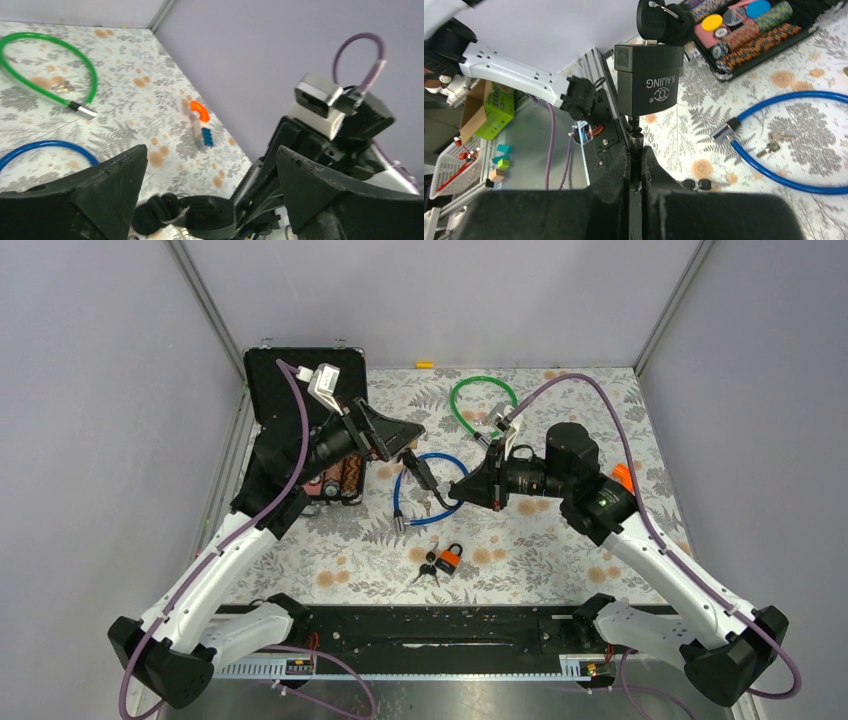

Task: Lock with the key
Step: Lock the lock.

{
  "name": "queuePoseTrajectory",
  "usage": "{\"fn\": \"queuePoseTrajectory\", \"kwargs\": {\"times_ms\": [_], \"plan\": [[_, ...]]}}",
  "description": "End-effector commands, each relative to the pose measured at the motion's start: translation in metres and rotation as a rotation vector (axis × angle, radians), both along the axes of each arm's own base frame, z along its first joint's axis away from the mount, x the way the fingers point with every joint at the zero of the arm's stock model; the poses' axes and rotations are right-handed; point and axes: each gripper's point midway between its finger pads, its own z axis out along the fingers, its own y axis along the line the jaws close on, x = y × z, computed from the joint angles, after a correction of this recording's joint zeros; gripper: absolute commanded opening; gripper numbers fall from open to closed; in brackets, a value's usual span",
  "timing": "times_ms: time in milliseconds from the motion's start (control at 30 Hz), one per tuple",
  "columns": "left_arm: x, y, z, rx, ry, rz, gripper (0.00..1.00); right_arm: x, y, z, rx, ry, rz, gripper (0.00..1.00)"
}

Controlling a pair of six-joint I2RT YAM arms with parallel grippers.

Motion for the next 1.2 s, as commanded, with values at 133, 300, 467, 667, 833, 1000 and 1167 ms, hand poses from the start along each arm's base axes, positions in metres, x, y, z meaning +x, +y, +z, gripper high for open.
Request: {"fn": "queuePoseTrajectory", "kwargs": {"times_ms": [133,300,467,667,833,1000,1167], "plan": [[-0.005,0.009,-0.005,0.204,-0.101,-0.015,0.99,0.001,-0.017,0.046,-0.002,-0.146,-0.038,0.00],[0.012,0.023,-0.020,0.313,-0.126,0.085,0.99,-0.002,-0.020,0.061,0.020,-0.149,-0.056,0.00],[0.027,0.040,-0.018,0.400,-0.183,0.193,0.99,-0.011,-0.021,0.076,0.040,-0.105,-0.037,0.00],[-0.053,-0.008,0.005,0.377,-0.595,-0.378,0.99,-0.027,-0.014,0.082,0.050,0.026,0.046,0.00],[-0.084,-0.012,0.005,0.409,-0.780,-0.618,0.99,-0.032,-0.015,0.076,0.019,0.062,0.069,0.00],[-0.104,-0.020,-0.011,0.309,-0.779,-0.852,0.99,-0.032,-0.014,0.078,0.023,0.074,0.074,0.00],[-0.104,-0.030,-0.031,0.279,-0.711,-0.928,0.99,-0.036,-0.012,0.083,0.042,0.078,0.107,0.00]]}}
